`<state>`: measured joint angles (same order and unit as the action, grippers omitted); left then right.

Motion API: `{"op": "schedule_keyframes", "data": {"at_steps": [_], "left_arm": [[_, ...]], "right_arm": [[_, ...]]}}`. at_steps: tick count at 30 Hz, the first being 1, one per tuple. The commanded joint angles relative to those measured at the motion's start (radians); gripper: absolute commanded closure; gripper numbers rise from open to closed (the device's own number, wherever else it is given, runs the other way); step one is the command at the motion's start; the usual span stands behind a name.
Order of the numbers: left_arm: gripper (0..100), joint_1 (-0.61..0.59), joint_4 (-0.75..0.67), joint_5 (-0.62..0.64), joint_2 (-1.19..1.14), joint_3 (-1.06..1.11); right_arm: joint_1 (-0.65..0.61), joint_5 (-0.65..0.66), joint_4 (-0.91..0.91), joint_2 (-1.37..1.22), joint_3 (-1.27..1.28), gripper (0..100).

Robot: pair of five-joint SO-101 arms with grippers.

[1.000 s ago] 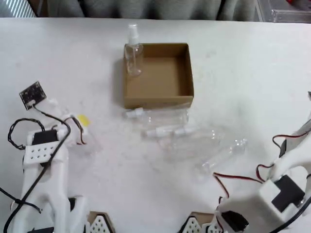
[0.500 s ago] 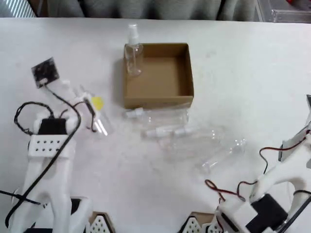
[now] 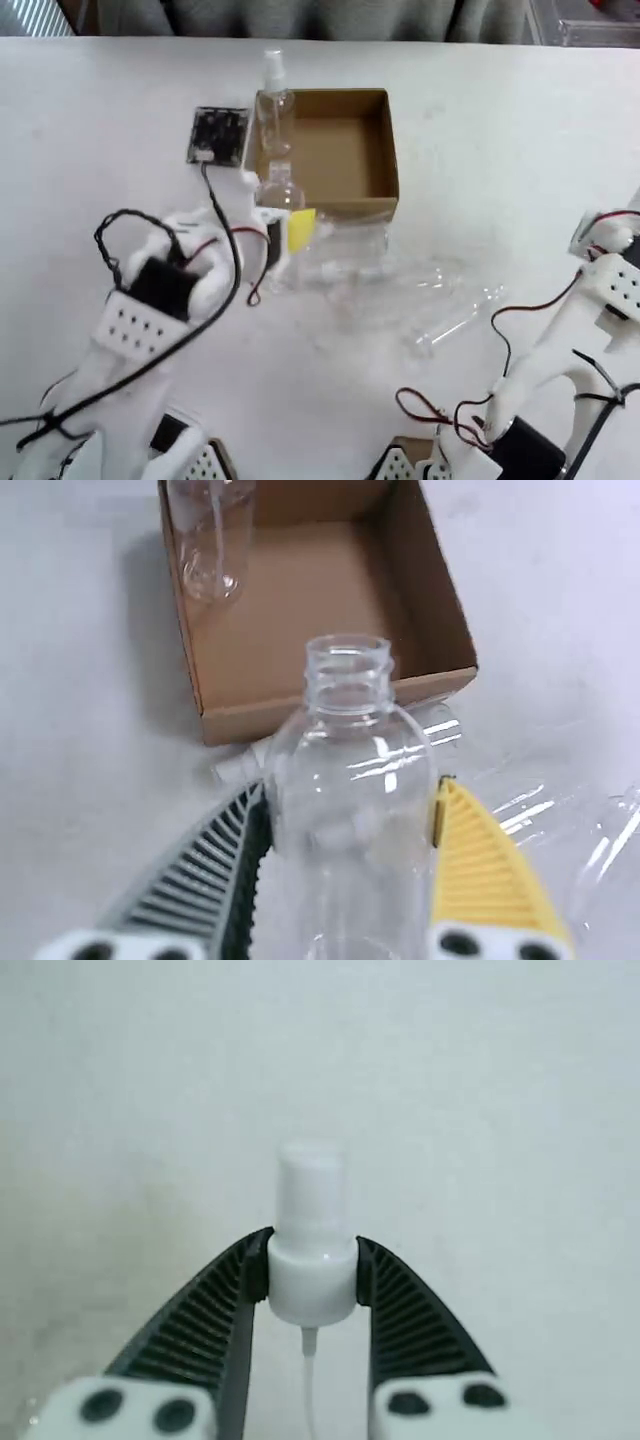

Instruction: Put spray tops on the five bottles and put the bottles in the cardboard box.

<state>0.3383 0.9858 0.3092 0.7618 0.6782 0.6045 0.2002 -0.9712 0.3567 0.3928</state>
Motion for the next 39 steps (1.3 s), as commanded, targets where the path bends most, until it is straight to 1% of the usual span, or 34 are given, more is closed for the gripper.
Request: {"op": "schedule_keyframes", "data": {"at_steps": [1, 3, 9, 10, 11, 14, 15, 22, 25, 28, 31, 34, 37, 39], "left_arm": [[84, 0.045, -0.002, -0.048, 0.160, 0.055], [84, 0.068, -0.020, -0.074, 0.243, 0.118], [84, 0.111, -0.201, -0.170, 0.455, 0.354], [84, 0.114, -0.227, -0.186, 0.484, 0.387], [84, 0.113, -0.247, -0.195, 0.513, 0.414], [84, 0.107, -0.258, -0.204, 0.581, 0.457], [84, 0.107, -0.256, -0.204, 0.601, 0.463], [84, 0.111, -0.259, -0.204, 0.671, 0.505], [84, 0.107, -0.259, -0.204, 0.694, 0.523], [84, 0.108, -0.256, -0.206, 0.727, 0.548], [84, 0.114, -0.261, -0.206, 0.765, 0.589], [84, 0.114, -0.259, -0.212, 0.805, 0.617], [84, 0.116, -0.258, -0.273, 0.851, 0.646], [84, 0.114, -0.261, -0.285, 0.886, 0.664]], "right_arm": [[-0.056, -0.040, 0.128, 0.038, -0.011, 98.1], [-0.093, -0.041, 0.168, 0.042, -0.011, 98.1], [-0.213, -0.054, 0.180, 0.064, -0.017, 98.2], [-0.225, -0.087, 0.182, 0.085, -0.017, 98.2], [-0.234, -0.152, 0.179, 0.113, -0.017, 98.2], [-0.240, -0.402, 0.177, 0.217, -0.017, 98.2], [-0.248, -0.443, 0.182, 0.251, -0.017, 98.2], [-0.456, -0.459, 0.200, 0.429, -0.017, 98.2], [-0.559, -0.459, 0.285, 0.478, -0.017, 98.2], [-0.633, -0.451, 0.392, 0.513, -0.017, 98.2], [-0.722, -0.450, 0.461, 0.542, -0.017, 98.2], [-0.817, -0.450, 0.484, 0.573, -0.017, 98.2], [-0.928, -0.450, 0.481, 0.591, -0.028, 98.2], [-0.992, -0.450, 0.475, 0.591, -0.051, 98.2]]}}
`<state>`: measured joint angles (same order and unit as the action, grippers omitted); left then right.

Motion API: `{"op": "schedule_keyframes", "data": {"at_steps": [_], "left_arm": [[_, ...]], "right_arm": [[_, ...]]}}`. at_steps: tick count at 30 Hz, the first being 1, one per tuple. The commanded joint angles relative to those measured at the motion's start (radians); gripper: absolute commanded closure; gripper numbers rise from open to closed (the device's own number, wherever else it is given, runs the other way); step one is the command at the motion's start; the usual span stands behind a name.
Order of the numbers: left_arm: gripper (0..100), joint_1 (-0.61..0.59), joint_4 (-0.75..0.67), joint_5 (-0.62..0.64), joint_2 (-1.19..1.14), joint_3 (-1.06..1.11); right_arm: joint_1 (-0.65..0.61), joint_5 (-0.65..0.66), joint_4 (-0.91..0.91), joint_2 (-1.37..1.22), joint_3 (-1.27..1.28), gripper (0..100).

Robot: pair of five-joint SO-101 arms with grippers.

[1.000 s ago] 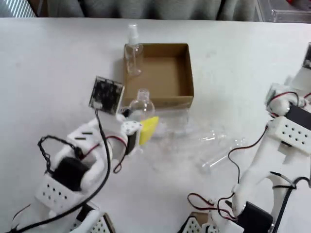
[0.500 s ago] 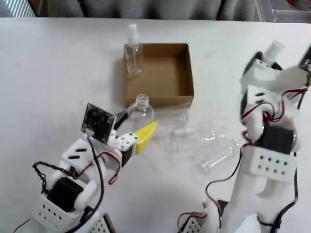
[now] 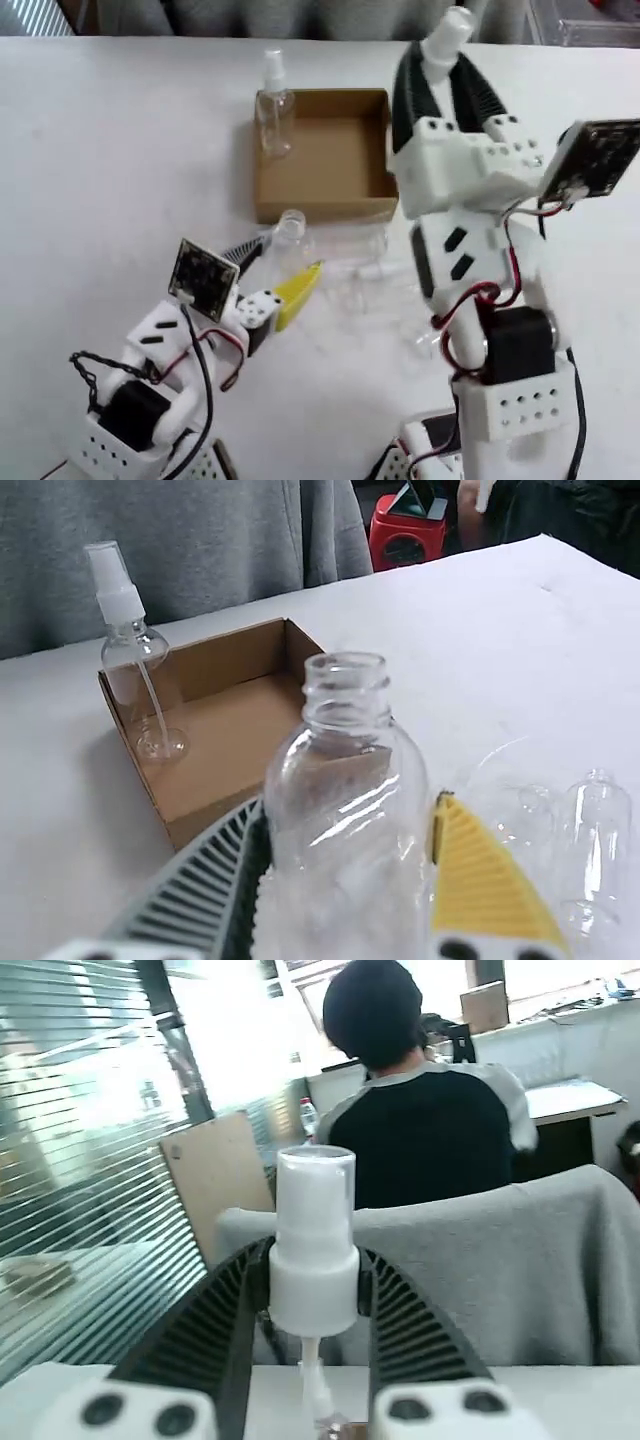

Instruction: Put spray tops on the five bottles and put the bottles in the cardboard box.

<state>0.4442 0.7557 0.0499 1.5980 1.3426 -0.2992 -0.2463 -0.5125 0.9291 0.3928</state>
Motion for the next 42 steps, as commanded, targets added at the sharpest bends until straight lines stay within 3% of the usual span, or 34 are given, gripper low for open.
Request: {"op": "schedule_keyframes", "data": {"at_steps": [1, 15, 42], "left_arm": [[84, 0.008, -0.031, -0.026, 0.068, 0.008], [84, 0.008, -0.034, -0.031, 0.163, 0.077], [84, 0.004, -0.034, -0.031, 0.165, 0.078]], "right_arm": [[-0.113, -0.003, 0.016, 0.018, -0.063, 98.2], [-0.308, -0.011, -0.165, 0.087, -0.140, 98.2], [-0.302, -0.072, -0.019, 0.065, 0.058, 98.2]]}}
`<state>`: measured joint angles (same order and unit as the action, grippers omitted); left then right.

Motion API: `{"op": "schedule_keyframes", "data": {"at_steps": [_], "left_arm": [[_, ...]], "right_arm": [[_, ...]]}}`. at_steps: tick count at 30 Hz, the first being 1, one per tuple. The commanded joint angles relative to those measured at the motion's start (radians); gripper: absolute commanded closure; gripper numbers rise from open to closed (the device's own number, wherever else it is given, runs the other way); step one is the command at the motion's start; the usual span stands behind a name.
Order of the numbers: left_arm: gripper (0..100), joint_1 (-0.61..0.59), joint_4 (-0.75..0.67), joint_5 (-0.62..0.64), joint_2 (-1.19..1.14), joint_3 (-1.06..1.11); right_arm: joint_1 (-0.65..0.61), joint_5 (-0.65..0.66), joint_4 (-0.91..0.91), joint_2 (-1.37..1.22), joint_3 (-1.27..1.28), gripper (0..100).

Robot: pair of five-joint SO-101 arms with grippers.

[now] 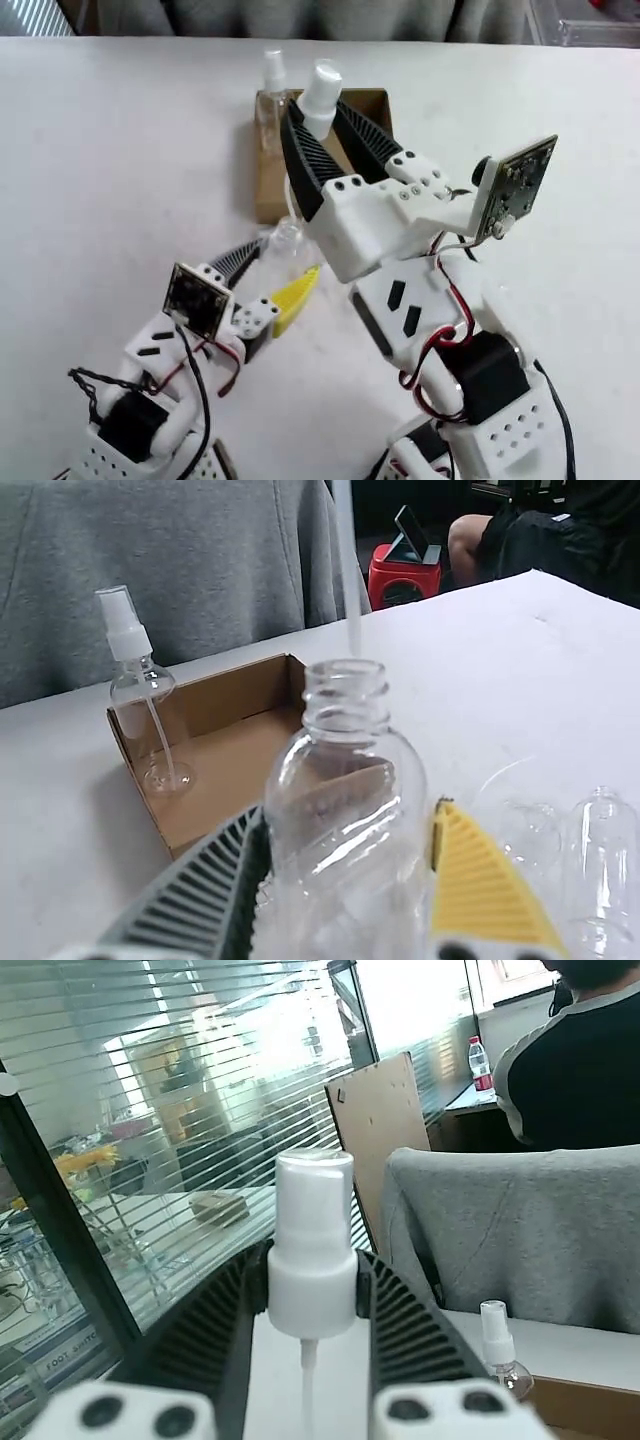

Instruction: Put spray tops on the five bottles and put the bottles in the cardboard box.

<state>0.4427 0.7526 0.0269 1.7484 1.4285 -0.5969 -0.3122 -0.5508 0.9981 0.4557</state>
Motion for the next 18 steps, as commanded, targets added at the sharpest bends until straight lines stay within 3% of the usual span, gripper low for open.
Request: {"op": "schedule_keyframes", "data": {"at_steps": [1, 18], "left_arm": [[84, 0.004, -0.031, -0.008, 0.015, -0.008], [84, 0.002, -0.031, -0.008, 0.015, -0.009]], "right_arm": [[-0.004, -0.006, 0.021, -0.004, 0.008, 98.2], [-0.002, -0.002, 0.074, 0.005, 0.255, 98.2]]}}
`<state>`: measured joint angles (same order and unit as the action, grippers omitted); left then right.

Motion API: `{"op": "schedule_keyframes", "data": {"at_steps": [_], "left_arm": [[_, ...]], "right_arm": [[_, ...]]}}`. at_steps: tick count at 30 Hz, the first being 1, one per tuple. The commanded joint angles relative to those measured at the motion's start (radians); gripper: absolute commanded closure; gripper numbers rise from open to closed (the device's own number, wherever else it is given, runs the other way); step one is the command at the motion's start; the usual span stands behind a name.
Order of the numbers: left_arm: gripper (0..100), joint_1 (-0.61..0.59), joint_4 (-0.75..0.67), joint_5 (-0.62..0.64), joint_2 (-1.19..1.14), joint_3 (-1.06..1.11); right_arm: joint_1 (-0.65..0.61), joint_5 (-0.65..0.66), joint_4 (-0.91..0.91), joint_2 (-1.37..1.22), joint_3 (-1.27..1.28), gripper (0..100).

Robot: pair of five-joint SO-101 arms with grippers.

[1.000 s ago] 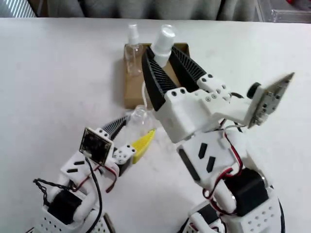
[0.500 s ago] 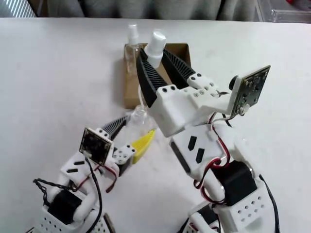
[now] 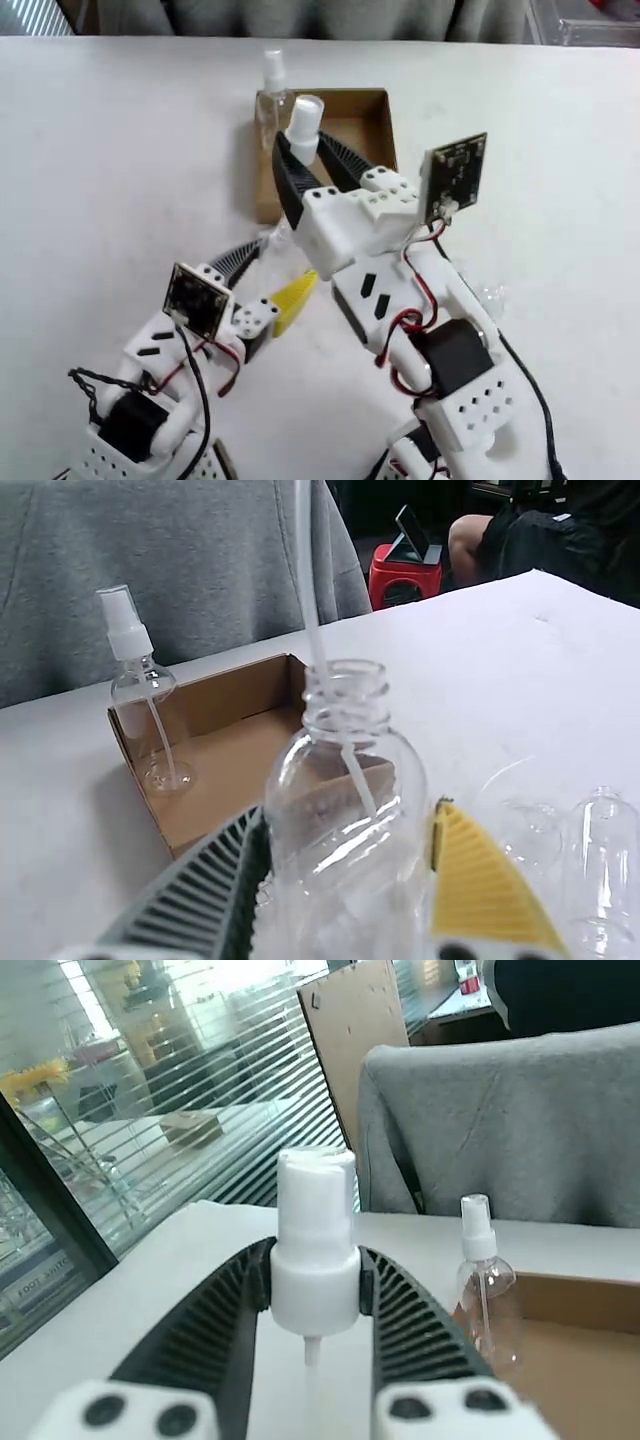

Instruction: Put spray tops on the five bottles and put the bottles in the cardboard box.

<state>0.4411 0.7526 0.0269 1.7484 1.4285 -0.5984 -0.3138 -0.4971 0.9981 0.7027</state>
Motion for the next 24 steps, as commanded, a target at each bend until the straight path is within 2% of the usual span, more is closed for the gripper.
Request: {"op": "schedule_keyframes", "data": {"at_steps": [1, 13, 24], "left_arm": [[84, 0.004, -0.031, -0.008, 0.015, -0.009], [84, 0.004, -0.031, -0.008, 0.015, -0.009], [84, 0.004, -0.031, -0.008, 0.015, -0.009]], "right_arm": [[-0.001, 0.000, 0.012, 0.005, 0.018, 98.2], [-0.008, -0.002, -0.211, 0.005, 0.034, 98.2], [-0.021, -0.003, -0.311, 0.038, 0.026, 98.1]]}}
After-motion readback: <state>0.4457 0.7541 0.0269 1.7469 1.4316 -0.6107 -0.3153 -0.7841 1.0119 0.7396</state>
